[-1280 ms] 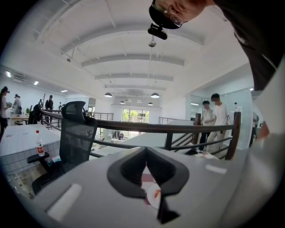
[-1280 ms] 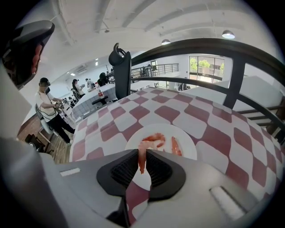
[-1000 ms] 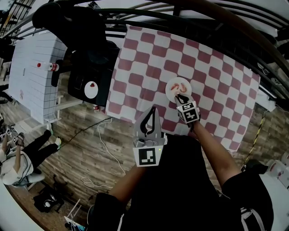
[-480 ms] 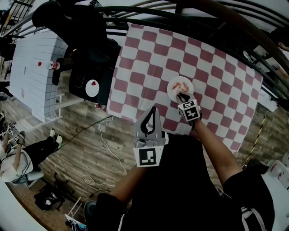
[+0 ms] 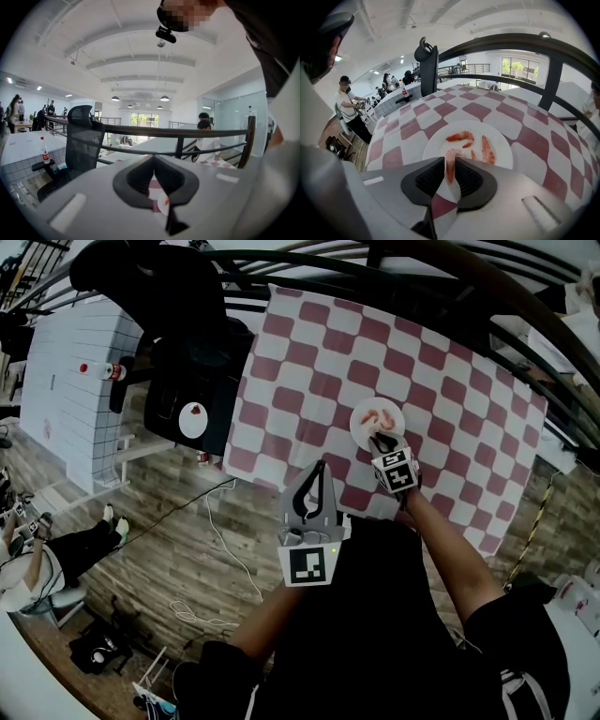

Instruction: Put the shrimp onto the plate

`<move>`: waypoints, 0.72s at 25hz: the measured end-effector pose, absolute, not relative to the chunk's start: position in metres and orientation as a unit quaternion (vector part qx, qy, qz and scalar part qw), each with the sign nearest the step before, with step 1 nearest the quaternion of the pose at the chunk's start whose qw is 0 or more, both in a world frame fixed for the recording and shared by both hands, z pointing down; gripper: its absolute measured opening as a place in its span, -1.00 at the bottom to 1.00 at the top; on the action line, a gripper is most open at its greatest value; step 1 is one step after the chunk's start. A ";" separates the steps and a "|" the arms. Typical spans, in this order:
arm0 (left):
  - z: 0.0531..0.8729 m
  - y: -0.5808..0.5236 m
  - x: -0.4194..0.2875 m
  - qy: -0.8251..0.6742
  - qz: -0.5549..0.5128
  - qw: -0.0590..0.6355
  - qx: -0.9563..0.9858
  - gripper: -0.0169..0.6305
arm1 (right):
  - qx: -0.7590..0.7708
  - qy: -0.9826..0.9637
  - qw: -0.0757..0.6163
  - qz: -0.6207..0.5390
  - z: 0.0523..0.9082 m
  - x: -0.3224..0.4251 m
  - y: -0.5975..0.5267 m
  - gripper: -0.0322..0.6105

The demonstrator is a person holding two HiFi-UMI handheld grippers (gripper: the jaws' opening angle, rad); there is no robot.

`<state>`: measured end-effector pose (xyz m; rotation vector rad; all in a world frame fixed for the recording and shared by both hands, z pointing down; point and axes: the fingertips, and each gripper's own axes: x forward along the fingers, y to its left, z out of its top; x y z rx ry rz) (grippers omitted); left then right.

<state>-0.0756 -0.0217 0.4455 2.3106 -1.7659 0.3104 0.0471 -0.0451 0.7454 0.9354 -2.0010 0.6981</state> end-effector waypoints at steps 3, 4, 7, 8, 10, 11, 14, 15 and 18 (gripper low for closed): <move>0.446 -0.020 -0.077 -0.603 0.103 0.111 0.783 -0.92 | 0.362 -0.796 0.403 0.271 0.747 0.043 -0.044 -0.65; 0.445 -0.019 -0.077 -0.603 0.103 0.110 0.783 -0.92 | 0.361 -0.797 0.402 0.268 0.746 0.043 -0.044 -0.64; 0.442 -0.018 -0.078 -0.604 0.100 0.109 0.783 -0.92 | 0.361 -0.801 0.400 0.260 0.740 0.042 -0.044 -0.63; 0.441 -0.016 -0.079 -0.605 0.099 0.108 0.783 -0.92 | 0.363 -0.802 0.398 0.258 0.737 0.042 -0.043 -0.63; 0.440 -0.015 -0.079 -0.605 0.099 0.108 0.783 -0.92 | 0.366 -0.802 0.395 0.259 0.733 0.043 -0.042 -0.63; 0.440 -0.014 -0.079 -0.605 0.098 0.109 0.783 -0.92 | 0.368 -0.801 0.394 0.260 0.730 0.044 -0.041 -0.64; 0.439 -0.012 -0.080 -0.605 0.094 0.111 0.783 -0.92 | 0.376 -0.800 0.388 0.261 0.723 0.046 -0.044 -0.64; 0.438 -0.011 -0.080 -0.605 0.093 0.111 0.783 -0.92 | 0.379 -0.800 0.384 0.261 0.719 0.046 -0.044 -0.64; 0.436 -0.006 -0.082 -0.605 0.091 0.108 0.784 -0.92 | 0.388 -0.801 0.375 0.260 0.708 0.046 -0.045 -0.64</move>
